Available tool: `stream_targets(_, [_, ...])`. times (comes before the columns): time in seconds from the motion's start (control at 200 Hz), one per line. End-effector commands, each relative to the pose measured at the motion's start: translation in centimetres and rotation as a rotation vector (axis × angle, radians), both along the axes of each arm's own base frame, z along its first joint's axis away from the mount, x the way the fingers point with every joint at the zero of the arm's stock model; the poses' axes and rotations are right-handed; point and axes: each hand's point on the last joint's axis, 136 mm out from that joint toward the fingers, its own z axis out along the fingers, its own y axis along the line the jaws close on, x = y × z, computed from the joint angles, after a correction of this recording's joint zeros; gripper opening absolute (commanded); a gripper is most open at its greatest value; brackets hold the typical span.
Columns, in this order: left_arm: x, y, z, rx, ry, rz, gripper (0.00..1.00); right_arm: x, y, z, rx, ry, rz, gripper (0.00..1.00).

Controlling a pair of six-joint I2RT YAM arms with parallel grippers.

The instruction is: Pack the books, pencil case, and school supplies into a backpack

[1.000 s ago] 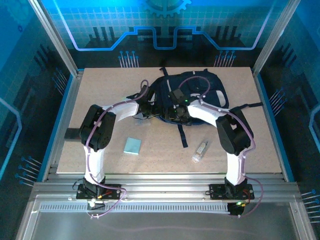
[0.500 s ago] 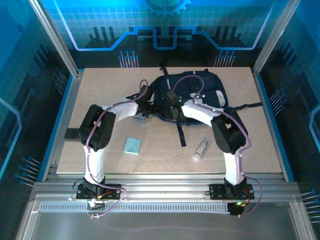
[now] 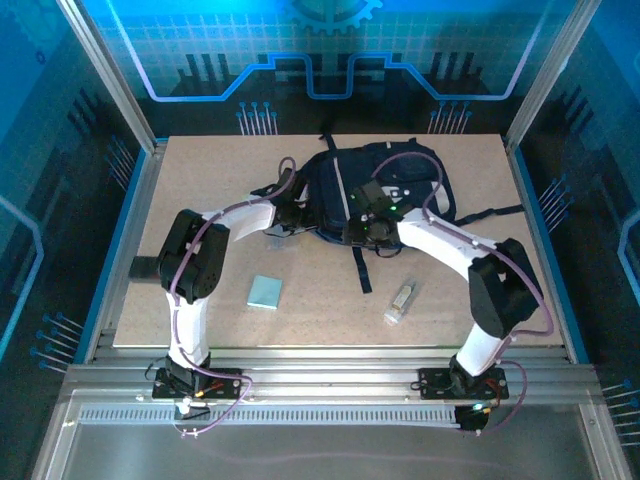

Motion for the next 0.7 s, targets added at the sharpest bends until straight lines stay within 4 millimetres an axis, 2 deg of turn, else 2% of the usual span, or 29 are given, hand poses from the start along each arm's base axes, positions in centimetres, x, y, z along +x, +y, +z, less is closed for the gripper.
stream_targets(0.0, [-1.0,1.1,3.6,0.040,-0.039,-0.035,0.46,1.5,-3.7,0.8,0.036,-0.028,-0.100,0.66])
stream_targets(0.12, [-2.4,-1.9,6.2,0.076,-0.116,-0.199,0.48,2.5,-7.5,0.0,0.079,-0.031,-0.215,0.70])
stream_targets(0.195, [-3.4,-4.2,7.2,0.147,-0.176,-0.324,0.48,2.9,-9.5,-0.9,0.130,-0.024,-0.289,0.70])
stream_targets(0.325, [-4.1,-7.7,7.7,0.177,-0.234,-0.502,0.48,3.4,-11.2,-2.8,0.260,0.010,-0.389,0.71])
stream_targets(0.5, [-3.3,-9.6,5.8,0.177,-0.194,-0.598,0.47,4.1,-11.3,-5.5,0.421,0.059,-0.483,0.73])
stream_targets(0.595, [-2.7,-9.7,4.6,0.215,-0.164,-0.622,0.48,4.2,-11.4,-6.4,0.452,0.073,-0.521,0.73])
stream_targets(0.695, [-2.3,-8.9,3.0,0.285,-0.130,-0.619,0.49,4.1,-12.1,-7.1,0.453,0.080,-0.560,0.74])
